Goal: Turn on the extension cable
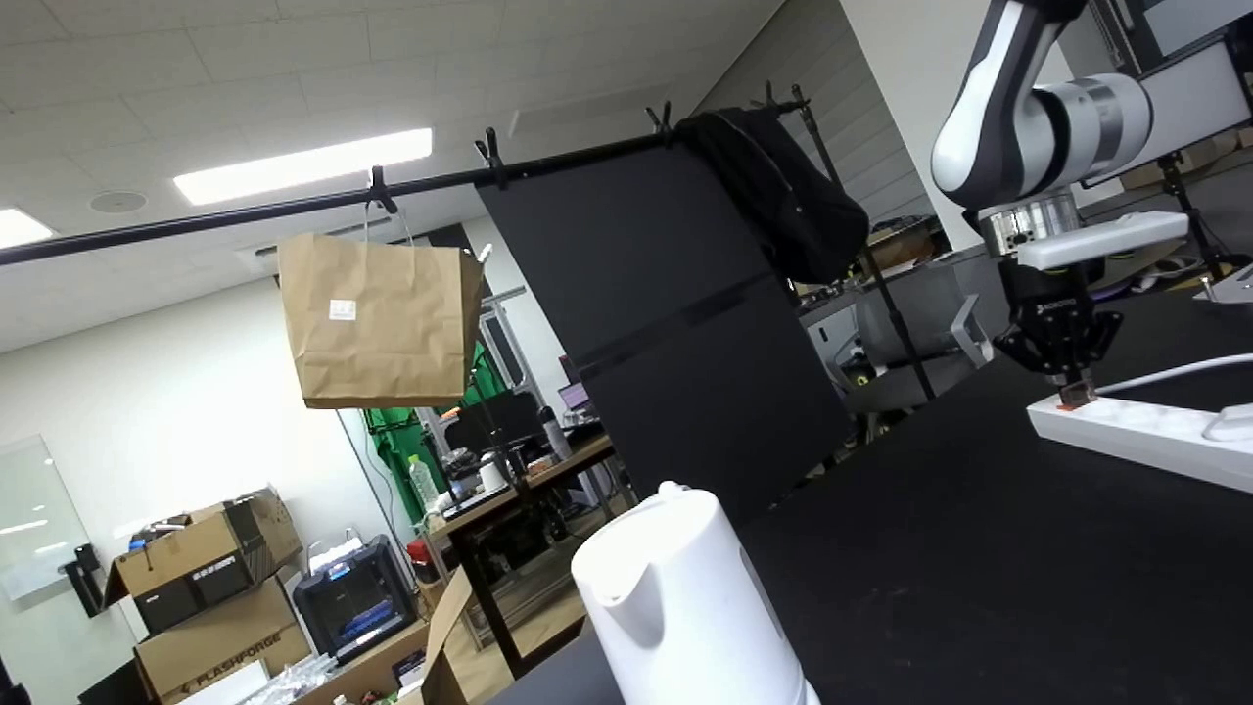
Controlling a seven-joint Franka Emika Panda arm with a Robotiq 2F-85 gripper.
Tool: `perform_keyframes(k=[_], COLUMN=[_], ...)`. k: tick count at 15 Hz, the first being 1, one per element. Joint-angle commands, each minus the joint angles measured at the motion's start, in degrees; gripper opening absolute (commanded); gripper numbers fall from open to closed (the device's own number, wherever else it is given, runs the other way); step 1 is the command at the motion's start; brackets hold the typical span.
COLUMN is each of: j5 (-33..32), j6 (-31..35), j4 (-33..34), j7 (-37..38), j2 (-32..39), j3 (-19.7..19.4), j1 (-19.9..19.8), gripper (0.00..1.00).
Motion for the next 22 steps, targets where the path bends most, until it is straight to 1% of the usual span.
perform_keyframes(k=[1,6,7,8,13,16,19,22], j5=[-0.06,-4.23,-6.02,-8.07,-15.99,-19.77,-22.39,-23.91], j6=[0.05,3.72,3.65,3.58,4.13,3.88,3.11,2.6], j4=[0.12,-4.39,-5.06,-5.51,-9.42,-11.33,-12.4,-13.09], j7=[0.31,2.54,3.82,4.52,9.2,11.76,13.64,14.8], j2=[-2.19,-12.12,-14.09,-15.53,-21.61,-23.5,-24.42,-24.95], j3=[-0.25,-2.65,-3.86,-4.91,-7.79,-8.79,-9.34,-9.5], j1=[1.3,6.69,8.44,9.83,14.72,16.43,17.34,17.67], gripper=[0.0,0.0,0.26,0.27,0.6,0.81,0.99,1.0])
